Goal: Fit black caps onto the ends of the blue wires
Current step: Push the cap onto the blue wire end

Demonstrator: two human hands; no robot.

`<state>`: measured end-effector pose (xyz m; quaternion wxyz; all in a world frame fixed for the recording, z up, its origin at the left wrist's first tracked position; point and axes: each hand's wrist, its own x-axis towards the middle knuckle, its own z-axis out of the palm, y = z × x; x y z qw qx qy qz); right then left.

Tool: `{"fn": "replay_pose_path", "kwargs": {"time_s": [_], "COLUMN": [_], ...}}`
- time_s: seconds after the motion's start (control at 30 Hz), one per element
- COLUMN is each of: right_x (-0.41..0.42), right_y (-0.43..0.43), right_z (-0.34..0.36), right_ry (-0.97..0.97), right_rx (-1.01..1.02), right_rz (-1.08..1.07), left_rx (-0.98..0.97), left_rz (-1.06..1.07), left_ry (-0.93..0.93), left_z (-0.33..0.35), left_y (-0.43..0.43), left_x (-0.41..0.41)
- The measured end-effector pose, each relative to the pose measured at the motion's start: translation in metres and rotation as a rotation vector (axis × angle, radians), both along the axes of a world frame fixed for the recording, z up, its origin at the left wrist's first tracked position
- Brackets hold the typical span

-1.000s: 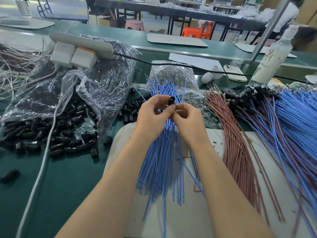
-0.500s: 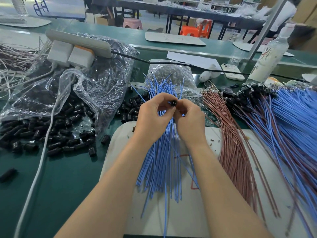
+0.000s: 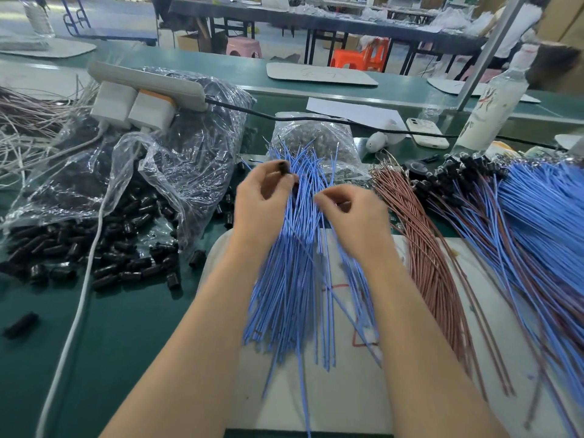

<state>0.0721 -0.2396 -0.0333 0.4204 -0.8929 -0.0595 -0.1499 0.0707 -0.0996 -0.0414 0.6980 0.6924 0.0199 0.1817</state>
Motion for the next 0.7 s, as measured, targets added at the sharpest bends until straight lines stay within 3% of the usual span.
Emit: {"fn": "replay_pose_path", "kwargs": {"time_s": [0.07, 0.13, 0.2, 0.27, 0.4, 0.5, 0.57, 0.63, 0.7], "right_x": [0.006, 0.013, 0.016, 0.018, 0.018, 0.014, 0.011, 0.008, 0.001], "right_y": [-0.018, -0.042, -0.053, -0.053, -0.051, -0.049, -0.046, -0.039, -0.028], "right_z": [0.002, -0.004, -0.009, -0.011, -0.011, -0.011, -0.004, 0.008, 0.018], "right_ry": [0.008, 0.148, 0.343, 0.412, 0.394, 0.28, 0.021, -0.179, -0.156], "right_rx": [-0.086, -0.223, -0.336, -0.341, -0.283, -0.258, -0.093, 0.218, 0.598], "right_rz": [-0.209, -0.37, -0.387, -0.406, -0.471, -0.481, -0.446, -0.303, -0.012], "left_rx": [-0.13, -0.171, -0.187, -0.24, -0.399, -0.355, -0.25, -0.131, -0.054], "left_rz": [0.042, 0.051, 0.038, 0.01, -0.103, -0.188, -0.256, -0.353, -0.504], "left_ry": [0.094, 0.141, 0.164, 0.186, 0.188, 0.146, 0.13, 0.129, 0.149], "left_z": [-0.001, -0.002, -0.001, 0.001, 0.005, 0.004, 0.003, 0.004, 0.005], "left_y": [0.008, 0.012, 0.011, 0.01, 0.011, 0.009, 0.007, 0.006, 0.002], "left_x": [0.004, 0.005, 0.003, 0.002, 0.001, -0.001, -0.002, -0.005, -0.01]}}
